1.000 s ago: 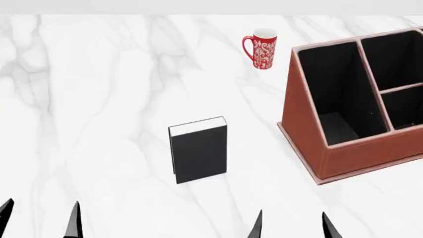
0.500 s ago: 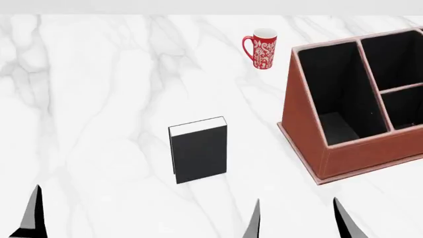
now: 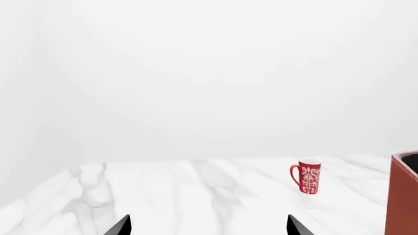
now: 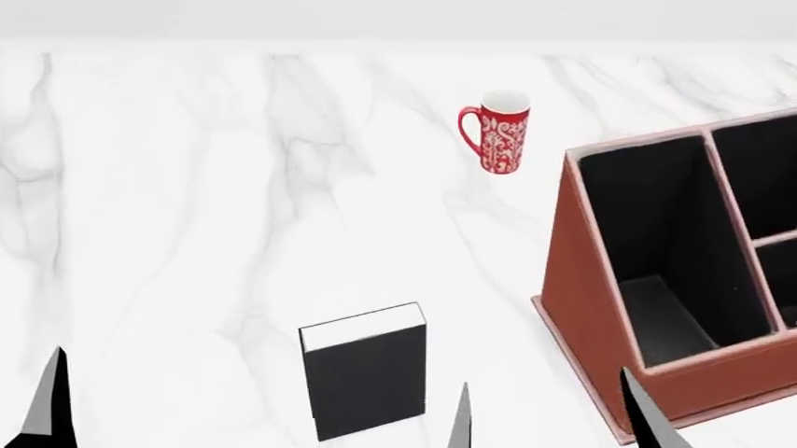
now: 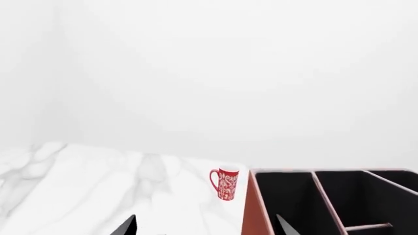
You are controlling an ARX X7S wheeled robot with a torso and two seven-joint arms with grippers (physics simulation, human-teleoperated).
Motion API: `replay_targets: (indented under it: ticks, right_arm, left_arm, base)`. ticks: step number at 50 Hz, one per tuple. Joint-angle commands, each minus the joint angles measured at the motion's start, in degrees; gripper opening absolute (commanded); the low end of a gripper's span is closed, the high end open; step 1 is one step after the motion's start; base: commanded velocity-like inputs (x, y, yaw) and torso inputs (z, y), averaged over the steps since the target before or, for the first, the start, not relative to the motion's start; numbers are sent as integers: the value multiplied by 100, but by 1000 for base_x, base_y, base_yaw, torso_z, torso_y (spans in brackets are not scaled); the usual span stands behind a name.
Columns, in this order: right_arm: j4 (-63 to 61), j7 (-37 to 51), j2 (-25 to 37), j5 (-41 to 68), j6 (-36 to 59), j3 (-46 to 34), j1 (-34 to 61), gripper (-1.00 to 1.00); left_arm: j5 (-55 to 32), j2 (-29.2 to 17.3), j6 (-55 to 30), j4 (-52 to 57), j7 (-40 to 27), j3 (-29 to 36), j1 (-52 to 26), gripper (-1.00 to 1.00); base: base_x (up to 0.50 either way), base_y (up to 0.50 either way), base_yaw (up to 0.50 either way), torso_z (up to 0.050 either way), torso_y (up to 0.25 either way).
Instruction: Pick up the book and place it in the left compartment of the caddy.
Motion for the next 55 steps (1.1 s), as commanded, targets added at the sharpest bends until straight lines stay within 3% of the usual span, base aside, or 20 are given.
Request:
replay_targets:
  ticks: [1,13,30,33,38,55]
  right_arm:
    - [1,396,369,283,-238,-223,72,100]
    - [23,527,471,257,-348,-335,110,100]
    - [132,614,552,432,-547,-291,106,100]
    - [30,815,579,376,-304,-332,245,100]
    - [-7,608,696,418,-858,-255,53,100]
    - [72,734,790,372,-872,-462,131,100]
  left_arm:
    - [-56,-51,18,8,-55,7,2,100]
    - [-113,-89,22,15,-123,22,-6,100]
    - [-184,-154,57,19,-191,46,10,100]
    - [-197,-165,65,32,-203,51,22,100]
    - [-215,-184,73,21,-219,66,22,100]
    - [-295,-243,108,29,-287,60,28,100]
  base:
    - [500,0,0,0,0]
    - [240,0,0,0,1]
    - [0,-497,0,0,0]
    - [0,0,0,0,0]
    - [16,0,0,0,0]
    - [500,0,0,0,1]
